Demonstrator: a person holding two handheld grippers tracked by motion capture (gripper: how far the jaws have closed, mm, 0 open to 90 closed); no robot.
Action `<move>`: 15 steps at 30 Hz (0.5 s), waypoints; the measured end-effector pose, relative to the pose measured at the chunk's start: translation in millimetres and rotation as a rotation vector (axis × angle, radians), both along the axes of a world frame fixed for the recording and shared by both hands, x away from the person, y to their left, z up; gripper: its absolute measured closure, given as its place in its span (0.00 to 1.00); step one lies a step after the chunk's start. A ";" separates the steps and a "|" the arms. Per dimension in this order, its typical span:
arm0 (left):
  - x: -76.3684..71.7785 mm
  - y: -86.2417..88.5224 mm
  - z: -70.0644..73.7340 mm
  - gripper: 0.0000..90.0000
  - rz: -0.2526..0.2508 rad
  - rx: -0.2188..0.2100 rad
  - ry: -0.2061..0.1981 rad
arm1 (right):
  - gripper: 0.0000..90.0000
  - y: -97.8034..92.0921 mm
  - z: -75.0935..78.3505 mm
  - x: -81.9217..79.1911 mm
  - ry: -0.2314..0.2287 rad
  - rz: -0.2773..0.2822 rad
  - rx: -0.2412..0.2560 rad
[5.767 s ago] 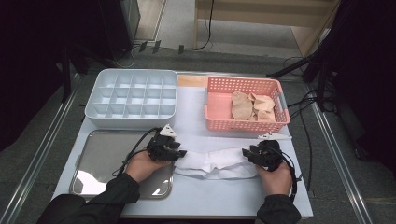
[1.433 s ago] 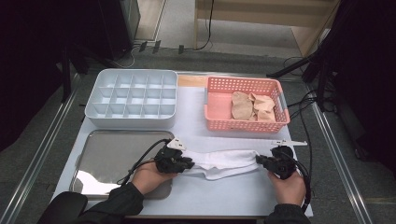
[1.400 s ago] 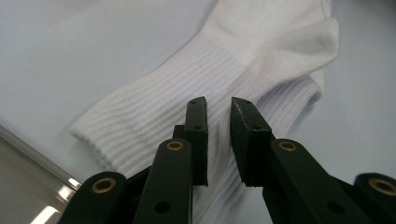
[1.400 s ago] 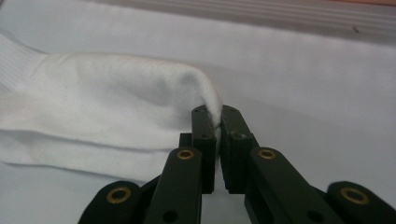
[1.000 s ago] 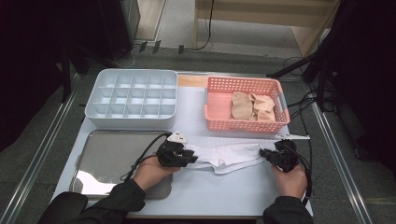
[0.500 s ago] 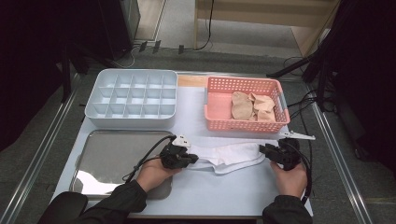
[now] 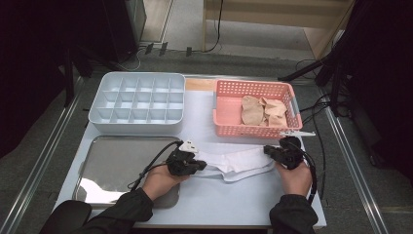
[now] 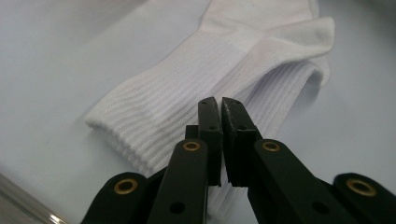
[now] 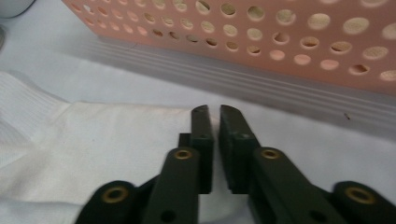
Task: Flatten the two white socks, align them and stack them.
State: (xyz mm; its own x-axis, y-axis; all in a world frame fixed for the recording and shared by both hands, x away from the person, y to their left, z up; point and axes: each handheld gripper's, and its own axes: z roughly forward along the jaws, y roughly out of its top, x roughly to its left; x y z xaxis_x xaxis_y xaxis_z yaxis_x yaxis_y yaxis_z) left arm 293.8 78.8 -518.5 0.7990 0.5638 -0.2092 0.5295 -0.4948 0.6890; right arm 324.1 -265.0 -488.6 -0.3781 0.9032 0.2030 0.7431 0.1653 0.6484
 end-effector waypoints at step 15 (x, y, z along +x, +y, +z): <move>-4.5 6.8 17.9 0.98 -0.007 -0.061 -0.004 | 0.99 -5.8 24.1 -13.2 -0.024 -0.024 0.040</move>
